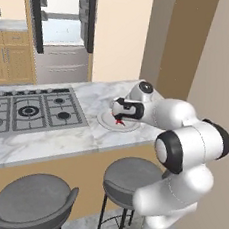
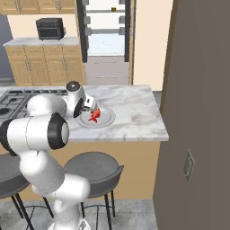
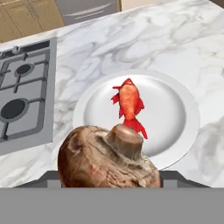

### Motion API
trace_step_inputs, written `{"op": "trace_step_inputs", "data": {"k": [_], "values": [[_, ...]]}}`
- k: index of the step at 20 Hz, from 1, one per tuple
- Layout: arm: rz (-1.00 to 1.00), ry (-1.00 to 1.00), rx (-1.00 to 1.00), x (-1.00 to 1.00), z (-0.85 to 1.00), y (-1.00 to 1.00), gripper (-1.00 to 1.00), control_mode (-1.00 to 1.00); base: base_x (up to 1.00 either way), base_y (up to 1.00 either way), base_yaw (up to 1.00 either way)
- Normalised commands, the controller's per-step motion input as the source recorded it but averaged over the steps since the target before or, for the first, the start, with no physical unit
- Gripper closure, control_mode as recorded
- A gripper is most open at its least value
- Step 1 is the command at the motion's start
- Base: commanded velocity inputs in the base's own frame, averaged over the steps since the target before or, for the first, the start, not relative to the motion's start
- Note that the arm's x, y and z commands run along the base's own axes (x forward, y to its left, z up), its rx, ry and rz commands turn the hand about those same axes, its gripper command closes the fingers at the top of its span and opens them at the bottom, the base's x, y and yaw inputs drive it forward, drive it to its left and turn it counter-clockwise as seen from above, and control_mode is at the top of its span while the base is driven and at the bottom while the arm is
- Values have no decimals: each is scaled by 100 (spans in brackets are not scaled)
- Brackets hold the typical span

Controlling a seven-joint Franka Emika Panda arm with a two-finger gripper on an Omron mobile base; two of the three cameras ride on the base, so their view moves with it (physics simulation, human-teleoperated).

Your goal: Take the cheese, fish, and mushroom from the fridge and place them on the plate on the dining counter to create an appetizer plate.

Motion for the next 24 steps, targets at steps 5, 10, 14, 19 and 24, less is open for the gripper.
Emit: {"op": "trace_step_inputs", "data": {"k": [5,10,14,19,24], "values": [[0,0,0,43,-36,3,100,-100,0,0,0],[0,0,0,38,-38,10,100,-100,0,0,0],[0,0,0,32,-32,24,100,-100,0,0,0],[0,0,0,28,-28,16,100,-100,0,0,0],[-2,0,0,35,-34,0,100,-100,0,0,0]]}}
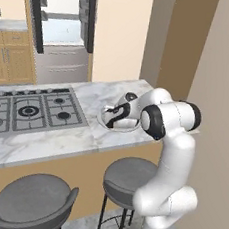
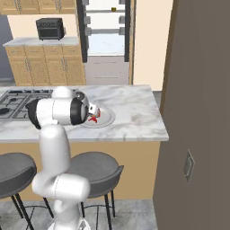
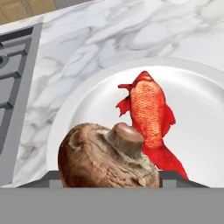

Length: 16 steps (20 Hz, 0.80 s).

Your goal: Take the cheese, fish, and mushroom from the fridge and place them on the plate on the dining counter to create an appetizer plate.

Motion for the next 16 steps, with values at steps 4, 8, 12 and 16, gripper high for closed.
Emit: {"op": "trace_step_inputs", "data": {"k": [4,8,12,16], "values": [[-2,0,0,38,-42,2,100,-100,0,0,0],[-2,2,0,59,-29,11,-100,-100,0,0,0],[-2,8,0,71,-3,9,-100,-100,0,0,0],[-4,16,0,23,13,0,-100,-100,0,0,0]]}}
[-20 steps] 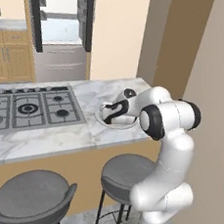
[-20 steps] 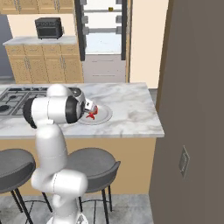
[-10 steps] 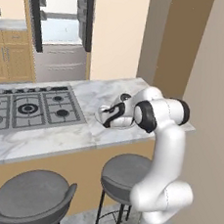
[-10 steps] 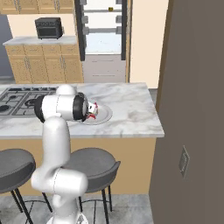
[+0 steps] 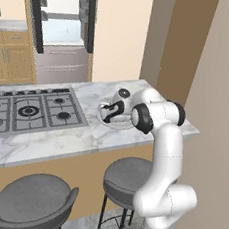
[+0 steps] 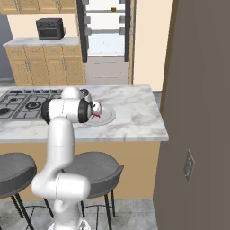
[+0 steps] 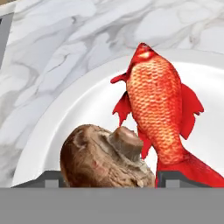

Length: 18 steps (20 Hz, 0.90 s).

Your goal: Take the cheese, fish, and mushroom from the fridge and place them on the plate on the dining counter to create an appetizer plate.

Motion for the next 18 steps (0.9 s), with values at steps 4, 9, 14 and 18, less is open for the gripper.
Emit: {"op": "trace_step_inputs", "data": {"k": [4,9,14,18], "values": [[-6,15,0,-19,47,0,-100,-100,0,0,0],[-5,7,0,-64,71,-4,-100,-100,0,0,0],[-4,0,0,-100,73,-32,-100,-100,0,0,0],[-4,1,2,-100,88,-54,-100,-100,0,0,0]]}}
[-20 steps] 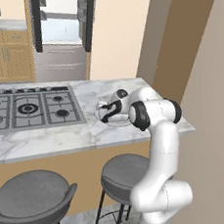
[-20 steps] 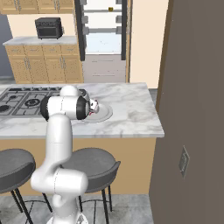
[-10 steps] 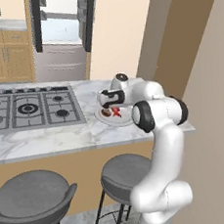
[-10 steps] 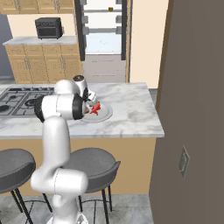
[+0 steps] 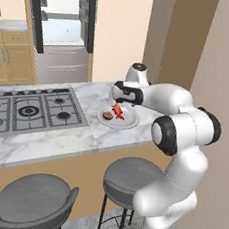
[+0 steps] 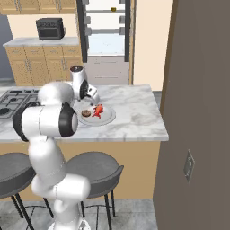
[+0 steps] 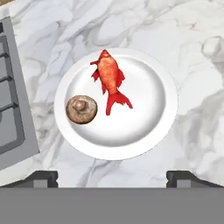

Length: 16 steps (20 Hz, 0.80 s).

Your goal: Take the cheese, fish, and mushroom from the fridge and place them on the plate on the dining counter to create an appetizer plate.

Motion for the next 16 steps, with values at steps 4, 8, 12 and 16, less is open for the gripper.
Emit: {"op": "trace_step_inputs", "data": {"k": [4,8,12,16], "values": [[-1,0,1,-100,83,-50,-100,-100,0,0,0],[0,2,0,-100,66,-30,-100,-100,0,0,0],[0,0,0,-100,15,-12,-100,-100,0,0,0],[2,0,0,-100,0,0,-100,-100,0,0,0]]}}
